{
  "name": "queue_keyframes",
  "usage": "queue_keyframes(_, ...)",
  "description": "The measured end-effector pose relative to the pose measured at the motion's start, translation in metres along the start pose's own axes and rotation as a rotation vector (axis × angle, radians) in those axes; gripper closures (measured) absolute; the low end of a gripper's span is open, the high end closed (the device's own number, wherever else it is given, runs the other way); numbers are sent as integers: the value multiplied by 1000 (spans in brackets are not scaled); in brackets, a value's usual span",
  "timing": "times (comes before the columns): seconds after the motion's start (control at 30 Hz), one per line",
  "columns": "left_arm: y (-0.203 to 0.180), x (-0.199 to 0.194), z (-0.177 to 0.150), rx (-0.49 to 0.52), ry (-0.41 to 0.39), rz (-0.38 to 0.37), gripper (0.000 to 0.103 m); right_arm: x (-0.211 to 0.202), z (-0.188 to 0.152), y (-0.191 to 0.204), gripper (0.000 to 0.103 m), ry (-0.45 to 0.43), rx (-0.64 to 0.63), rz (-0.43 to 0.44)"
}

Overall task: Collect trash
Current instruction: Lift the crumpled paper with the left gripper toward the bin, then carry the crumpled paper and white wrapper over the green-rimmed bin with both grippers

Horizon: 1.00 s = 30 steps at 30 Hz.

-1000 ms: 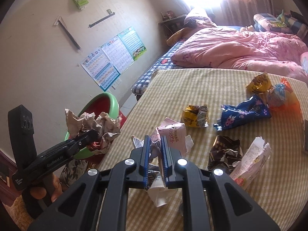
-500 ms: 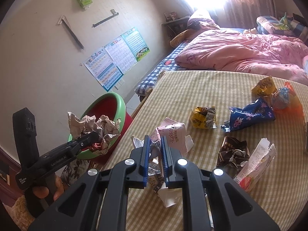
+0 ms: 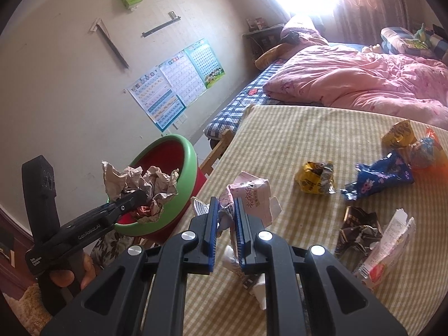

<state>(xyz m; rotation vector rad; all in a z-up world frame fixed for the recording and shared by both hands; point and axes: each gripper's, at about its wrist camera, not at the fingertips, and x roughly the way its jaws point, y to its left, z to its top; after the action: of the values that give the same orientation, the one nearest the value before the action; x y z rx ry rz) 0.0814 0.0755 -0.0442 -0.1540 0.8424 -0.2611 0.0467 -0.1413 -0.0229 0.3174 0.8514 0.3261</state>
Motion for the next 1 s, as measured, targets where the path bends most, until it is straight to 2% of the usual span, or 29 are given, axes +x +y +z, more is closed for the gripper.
queue_keyframes(0.27,17,0,3,-12,0,6,67,13,3,11,91,11,-12,10)
queue_keyframes(0.6,29,-5,10,1,-37,29,67,25,11,29,91,6,-35,20)
queue_keyframes(1.0,52,-2,13,-13,-21,25,67,48,14,51,91,22,-52,34)
